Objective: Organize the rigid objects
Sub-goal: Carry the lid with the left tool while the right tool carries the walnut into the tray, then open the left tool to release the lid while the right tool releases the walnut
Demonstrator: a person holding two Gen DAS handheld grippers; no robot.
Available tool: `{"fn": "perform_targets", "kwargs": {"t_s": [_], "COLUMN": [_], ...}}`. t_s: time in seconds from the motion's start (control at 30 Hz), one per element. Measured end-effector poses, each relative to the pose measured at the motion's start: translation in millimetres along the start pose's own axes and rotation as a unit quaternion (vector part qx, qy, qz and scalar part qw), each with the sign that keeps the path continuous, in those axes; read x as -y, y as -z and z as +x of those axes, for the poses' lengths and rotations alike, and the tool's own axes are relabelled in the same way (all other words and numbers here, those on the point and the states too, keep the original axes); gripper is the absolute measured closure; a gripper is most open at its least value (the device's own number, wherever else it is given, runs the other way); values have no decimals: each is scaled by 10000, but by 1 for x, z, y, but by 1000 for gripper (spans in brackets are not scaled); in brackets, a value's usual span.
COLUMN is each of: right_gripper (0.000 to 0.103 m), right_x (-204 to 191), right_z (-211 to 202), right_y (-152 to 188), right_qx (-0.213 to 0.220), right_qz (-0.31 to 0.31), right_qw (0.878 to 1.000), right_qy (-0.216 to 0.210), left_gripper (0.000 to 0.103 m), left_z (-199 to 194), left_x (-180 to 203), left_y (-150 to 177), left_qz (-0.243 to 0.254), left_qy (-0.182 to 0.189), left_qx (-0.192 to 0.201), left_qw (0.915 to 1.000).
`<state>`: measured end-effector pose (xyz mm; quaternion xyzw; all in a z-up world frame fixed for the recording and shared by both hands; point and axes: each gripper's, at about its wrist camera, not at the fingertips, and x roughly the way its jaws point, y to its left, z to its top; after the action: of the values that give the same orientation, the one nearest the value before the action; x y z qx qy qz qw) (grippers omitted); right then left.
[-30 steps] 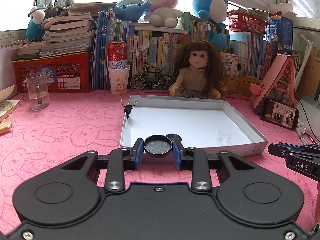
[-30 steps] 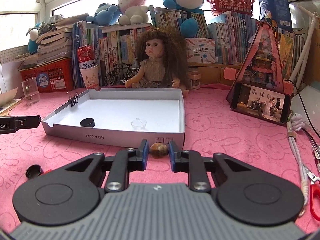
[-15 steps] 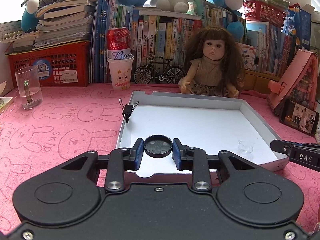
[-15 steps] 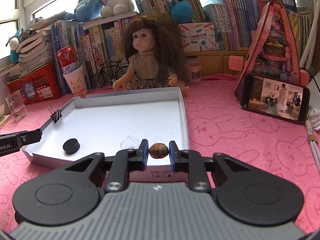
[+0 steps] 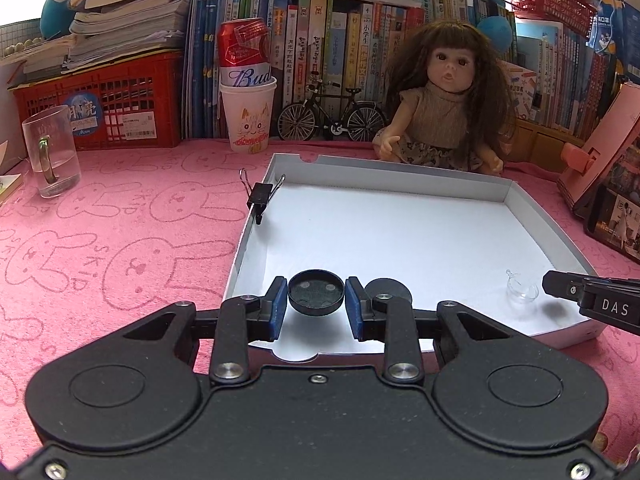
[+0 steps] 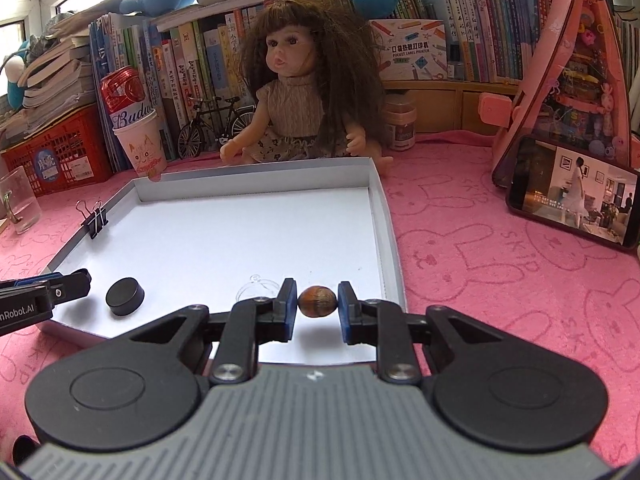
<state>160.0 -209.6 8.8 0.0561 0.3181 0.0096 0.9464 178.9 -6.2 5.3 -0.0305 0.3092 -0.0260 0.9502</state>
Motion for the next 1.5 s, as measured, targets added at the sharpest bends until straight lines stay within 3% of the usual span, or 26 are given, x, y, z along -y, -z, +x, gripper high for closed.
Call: {"fn": "perform_targets", "kwargs": {"t_s": [0.63,0.73,0.8,0.87,1.27,1.5], "right_gripper": [76,73,60,49,27,19], "right_x": [-5,-6,-6,-5,-6,-8], "right_z": [11,11,11,10,-15,-40], "right_y": [-3,-2,-2,-2,-4,1], "right_qx": [-166,-155,-158,-158,88,281], "right_qz": [-94,-87,-47,18,-45,-169], "right_qw": [9998,9998,9999,9999,9998,9990], "right_qy": [36,26,9,-54,-145,-287], "left_gripper": [73,73,72,61,28,24], "left_z": [10,10,8,6,-25,-51], "left_x": [3,3,3,4,8,8], "left_y": [3,3,3,2,2,5], "left_qz": [67,77,74,88,207,195], "left_qy": [-5,7,11,45,246,534], "left_qx": [-38,-40,-43,-36,196,330], "left_qw": [10000,10000,10000,9999,9993,9978]}}
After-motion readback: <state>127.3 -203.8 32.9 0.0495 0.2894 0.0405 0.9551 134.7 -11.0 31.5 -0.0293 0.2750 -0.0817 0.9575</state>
